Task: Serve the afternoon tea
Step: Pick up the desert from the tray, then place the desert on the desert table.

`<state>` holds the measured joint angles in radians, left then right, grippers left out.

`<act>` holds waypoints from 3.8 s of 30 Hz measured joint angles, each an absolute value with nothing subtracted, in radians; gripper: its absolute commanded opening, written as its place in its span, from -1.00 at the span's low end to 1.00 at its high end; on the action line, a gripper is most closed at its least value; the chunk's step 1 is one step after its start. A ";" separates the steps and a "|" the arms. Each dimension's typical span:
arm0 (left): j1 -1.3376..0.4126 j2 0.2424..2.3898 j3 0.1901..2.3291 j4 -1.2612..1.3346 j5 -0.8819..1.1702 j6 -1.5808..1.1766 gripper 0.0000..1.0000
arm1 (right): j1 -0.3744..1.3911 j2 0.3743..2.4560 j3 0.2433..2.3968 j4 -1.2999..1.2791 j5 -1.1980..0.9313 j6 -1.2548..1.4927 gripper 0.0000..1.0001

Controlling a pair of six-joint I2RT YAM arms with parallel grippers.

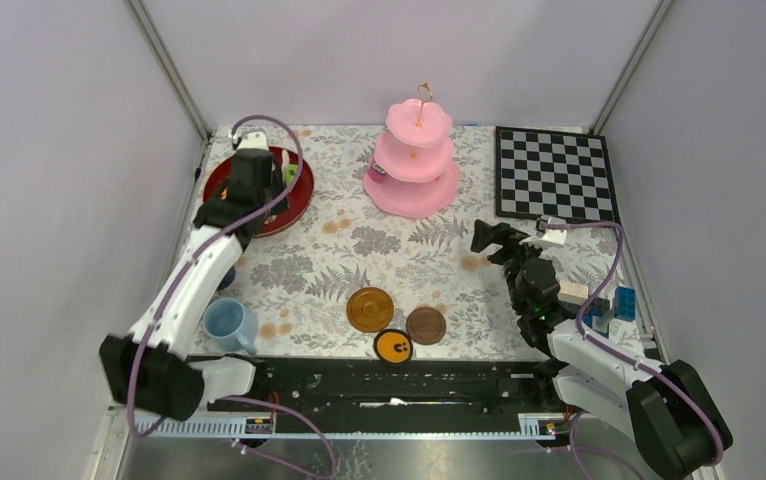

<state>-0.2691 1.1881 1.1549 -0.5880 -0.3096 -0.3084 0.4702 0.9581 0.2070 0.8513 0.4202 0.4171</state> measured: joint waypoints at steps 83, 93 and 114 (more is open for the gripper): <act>-0.331 1.768 1.576 -0.684 -0.565 -0.136 -0.94 | 0.470 0.958 0.204 0.851 0.417 0.420 0.99; -0.355 1.297 1.286 -0.749 -0.365 -0.184 -0.92 | 0.470 0.964 0.204 0.851 0.405 0.421 0.99; -0.490 1.345 0.940 -0.274 0.253 -0.587 -0.95 | 0.470 0.966 0.204 0.851 0.402 0.421 0.99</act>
<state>-0.4900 1.3449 0.9398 -0.2745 0.2535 -0.5873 0.4698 0.9665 0.2039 0.8509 0.4019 0.4206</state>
